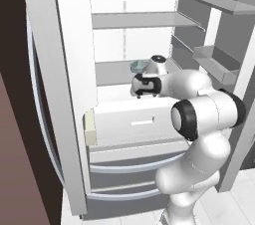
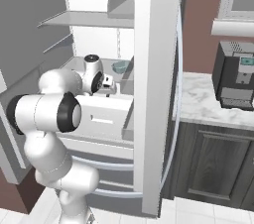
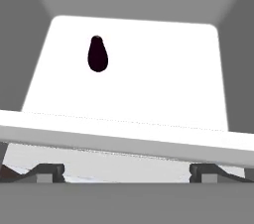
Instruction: Fully open the fridge drawer.
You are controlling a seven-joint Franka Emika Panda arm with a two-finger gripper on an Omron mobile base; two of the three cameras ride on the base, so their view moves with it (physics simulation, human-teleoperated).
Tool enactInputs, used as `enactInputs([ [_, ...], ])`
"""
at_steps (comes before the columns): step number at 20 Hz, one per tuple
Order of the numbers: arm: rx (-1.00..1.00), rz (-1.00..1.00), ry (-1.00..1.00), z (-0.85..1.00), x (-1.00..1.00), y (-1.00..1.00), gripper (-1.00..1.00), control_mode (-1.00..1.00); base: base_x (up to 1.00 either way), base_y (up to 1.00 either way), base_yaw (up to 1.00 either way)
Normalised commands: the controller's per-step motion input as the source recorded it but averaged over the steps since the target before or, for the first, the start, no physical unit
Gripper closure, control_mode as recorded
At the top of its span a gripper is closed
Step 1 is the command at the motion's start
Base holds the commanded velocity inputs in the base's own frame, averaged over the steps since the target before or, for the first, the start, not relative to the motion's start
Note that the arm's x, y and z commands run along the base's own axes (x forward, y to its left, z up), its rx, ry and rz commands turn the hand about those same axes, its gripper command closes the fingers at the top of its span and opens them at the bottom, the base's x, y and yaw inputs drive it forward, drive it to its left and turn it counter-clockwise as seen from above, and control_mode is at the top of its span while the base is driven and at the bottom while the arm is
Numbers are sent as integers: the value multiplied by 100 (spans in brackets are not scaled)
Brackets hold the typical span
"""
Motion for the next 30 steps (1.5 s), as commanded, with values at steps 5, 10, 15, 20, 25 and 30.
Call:
enactInputs([
  [5,0,0,0,-15,27,0,-100,-100,0,0,0],
  [10,0,0,0,-10,28,0,-100,-100,0,0,0],
  [15,0,0,0,-15,23,0,-100,-100,0,0,0],
  [20,0,0,1,-24,7,0,-100,-100,0,0,0],
  [25,0,0,5,-27,0,0,-100,-100,0,0,0],
  [30,0,0,8,-30,-2,0,-100,-100,0,0,0],
])
